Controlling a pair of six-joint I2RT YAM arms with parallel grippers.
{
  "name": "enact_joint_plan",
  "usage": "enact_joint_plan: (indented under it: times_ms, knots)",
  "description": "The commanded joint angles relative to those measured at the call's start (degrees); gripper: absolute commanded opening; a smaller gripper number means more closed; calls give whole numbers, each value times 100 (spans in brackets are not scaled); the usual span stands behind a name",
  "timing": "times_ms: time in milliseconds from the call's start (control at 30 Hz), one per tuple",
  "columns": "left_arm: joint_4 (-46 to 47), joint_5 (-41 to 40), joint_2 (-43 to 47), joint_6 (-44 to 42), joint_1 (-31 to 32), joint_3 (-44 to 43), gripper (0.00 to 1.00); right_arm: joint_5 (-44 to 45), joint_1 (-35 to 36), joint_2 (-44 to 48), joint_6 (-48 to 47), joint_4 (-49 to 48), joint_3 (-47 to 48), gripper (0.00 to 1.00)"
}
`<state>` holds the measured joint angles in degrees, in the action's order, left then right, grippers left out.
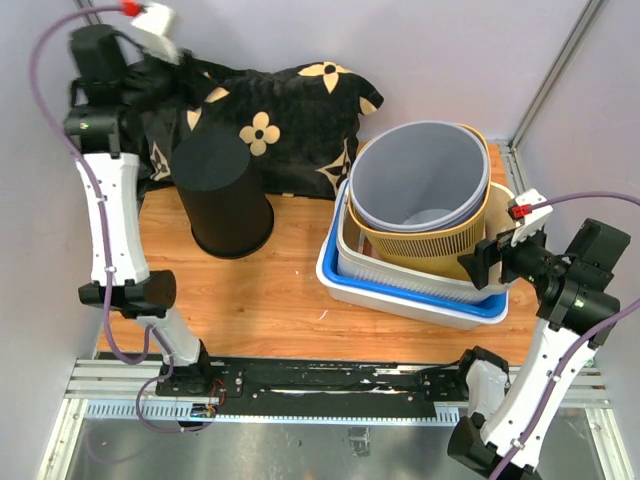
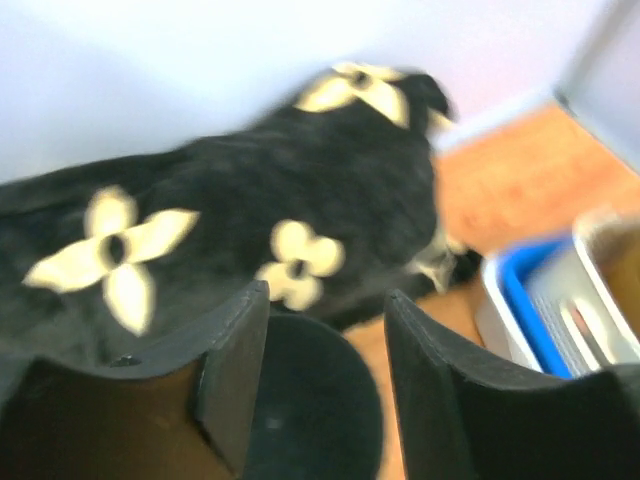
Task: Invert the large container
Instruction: Turn the container upside down at the center of the board, then pick up the container from the container.
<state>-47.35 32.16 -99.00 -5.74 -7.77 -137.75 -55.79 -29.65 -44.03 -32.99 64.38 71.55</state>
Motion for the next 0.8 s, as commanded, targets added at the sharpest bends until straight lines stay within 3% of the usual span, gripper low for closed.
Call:
enact_joint_plan:
  times_ms: [0,100,167,333,433,567,767]
  knots:
    - [-2103,-108,558,-1562,1949,-242,63,904,32,148,161,-327,308,99]
    - [-2153,-1762,546,-1559,3631,348,71,1085,34,188,430,-388,166,100]
    - [-2189,-1817,309,-1370,3941,247,72,1528,32,200,705,-500,17,99]
    - [-2614,-487,-289,-1313,4100,-657,74,2873,-78,543,1191,-955,-490,99]
    - [-2638,418,-150,-1901,4099,-279,75,3388,-601,828,1752,-1259,-830,98]
    - [-2586,639,139,-2854,4108,173,75,2927,-1145,1382,2023,-1540,-1311,100]
    - [-2486,1240,364,-3678,4169,335,77,2513,-1231,1055,1936,-1255,-1328,100]
